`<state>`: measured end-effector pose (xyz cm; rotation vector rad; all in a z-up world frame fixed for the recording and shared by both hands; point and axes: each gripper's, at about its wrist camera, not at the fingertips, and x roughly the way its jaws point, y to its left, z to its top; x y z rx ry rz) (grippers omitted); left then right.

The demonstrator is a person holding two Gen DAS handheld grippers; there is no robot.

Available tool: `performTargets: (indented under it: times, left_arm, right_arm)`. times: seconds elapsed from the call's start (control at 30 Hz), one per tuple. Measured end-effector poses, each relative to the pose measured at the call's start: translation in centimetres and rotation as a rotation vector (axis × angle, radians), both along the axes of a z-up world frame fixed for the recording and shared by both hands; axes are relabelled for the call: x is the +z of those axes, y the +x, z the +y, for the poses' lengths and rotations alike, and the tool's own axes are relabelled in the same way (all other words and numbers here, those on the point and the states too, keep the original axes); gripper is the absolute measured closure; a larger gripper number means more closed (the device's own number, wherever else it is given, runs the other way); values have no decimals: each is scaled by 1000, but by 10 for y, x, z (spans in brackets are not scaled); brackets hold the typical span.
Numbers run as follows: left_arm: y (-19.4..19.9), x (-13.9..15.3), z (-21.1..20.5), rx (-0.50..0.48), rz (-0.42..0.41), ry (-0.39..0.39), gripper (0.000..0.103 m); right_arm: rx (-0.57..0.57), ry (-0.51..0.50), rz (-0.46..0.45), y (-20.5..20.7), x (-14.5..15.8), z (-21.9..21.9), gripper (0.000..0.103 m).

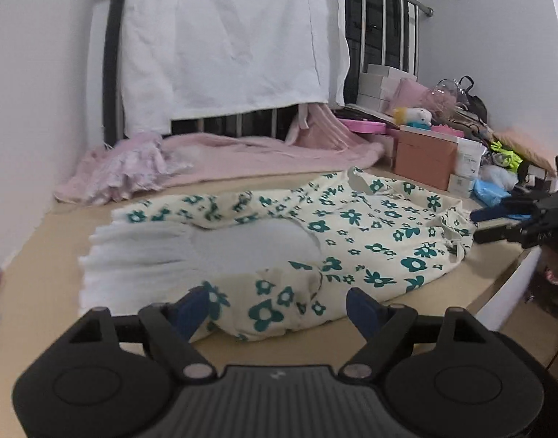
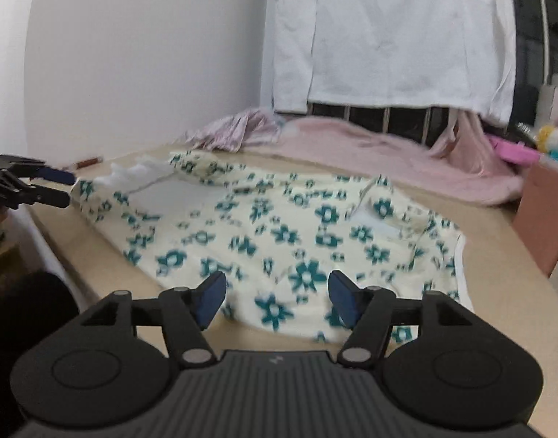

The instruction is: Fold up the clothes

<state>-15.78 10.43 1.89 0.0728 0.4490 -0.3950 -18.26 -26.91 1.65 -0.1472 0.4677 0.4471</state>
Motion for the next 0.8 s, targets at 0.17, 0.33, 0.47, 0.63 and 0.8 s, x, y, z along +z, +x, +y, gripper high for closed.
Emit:
performTargets:
  times: [0.17, 0.33, 0.47, 0.63, 0.8]
  left_arm:
    - [16, -10, -9, -31, 9, 32, 46]
    - [20, -21, -7, -42, 58, 27, 83]
    - [8, -23, -7, -44, 58, -5, 100]
    - [-7, -15, 13, -54, 126, -101, 101]
    - [13, 14, 21, -47, 53, -162, 101]
  right_arm:
    - [87, -44, 15, 9, -8, 18, 56]
    - [126, -72, 32, 17, -17, 34, 76]
    - [112, -30, 48, 16, -18, 30, 95]
    - [155, 12, 60, -4, -7, 21, 99]
    - [187, 106, 13, -9, 24, 3, 99]
